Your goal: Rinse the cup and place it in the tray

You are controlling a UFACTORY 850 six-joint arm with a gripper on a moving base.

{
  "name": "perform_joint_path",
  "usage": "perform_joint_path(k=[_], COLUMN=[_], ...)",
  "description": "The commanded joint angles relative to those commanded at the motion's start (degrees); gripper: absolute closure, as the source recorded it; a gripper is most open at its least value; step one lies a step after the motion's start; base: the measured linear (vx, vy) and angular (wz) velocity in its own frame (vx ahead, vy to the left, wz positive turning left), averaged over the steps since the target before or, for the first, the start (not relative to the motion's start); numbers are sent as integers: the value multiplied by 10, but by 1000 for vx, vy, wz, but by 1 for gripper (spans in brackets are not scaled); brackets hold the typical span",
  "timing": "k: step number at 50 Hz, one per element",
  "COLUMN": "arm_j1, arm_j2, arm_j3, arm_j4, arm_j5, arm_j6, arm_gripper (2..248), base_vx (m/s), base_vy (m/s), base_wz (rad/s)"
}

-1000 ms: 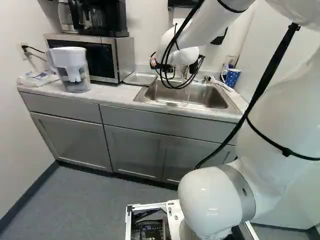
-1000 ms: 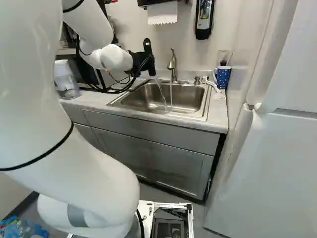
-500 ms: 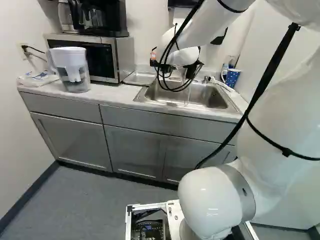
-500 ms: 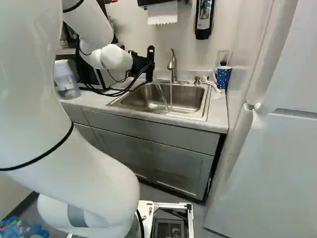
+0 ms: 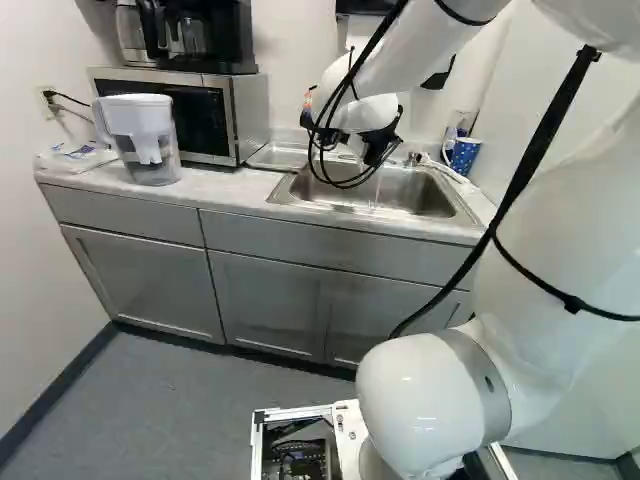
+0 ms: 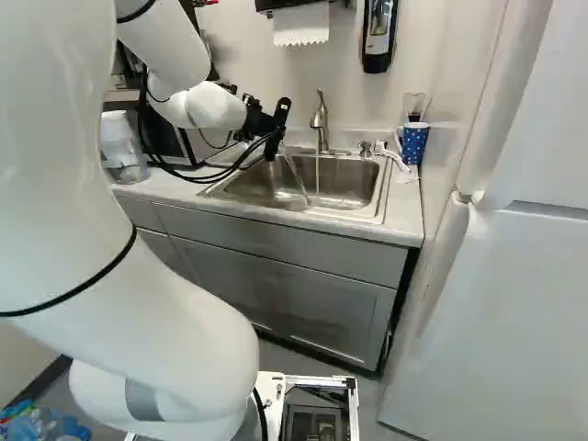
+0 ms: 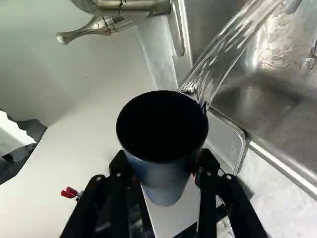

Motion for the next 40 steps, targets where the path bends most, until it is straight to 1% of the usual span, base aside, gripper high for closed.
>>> perform_joint_path(k=[40], arm_j1=[0], arm_j2=[0], arm_j3=[0], arm_j4=[0], arm_j5=[0], arm_j6=[0], arm_gripper=[124], base_vx=[0], base_vy=[0], base_wz=[0])
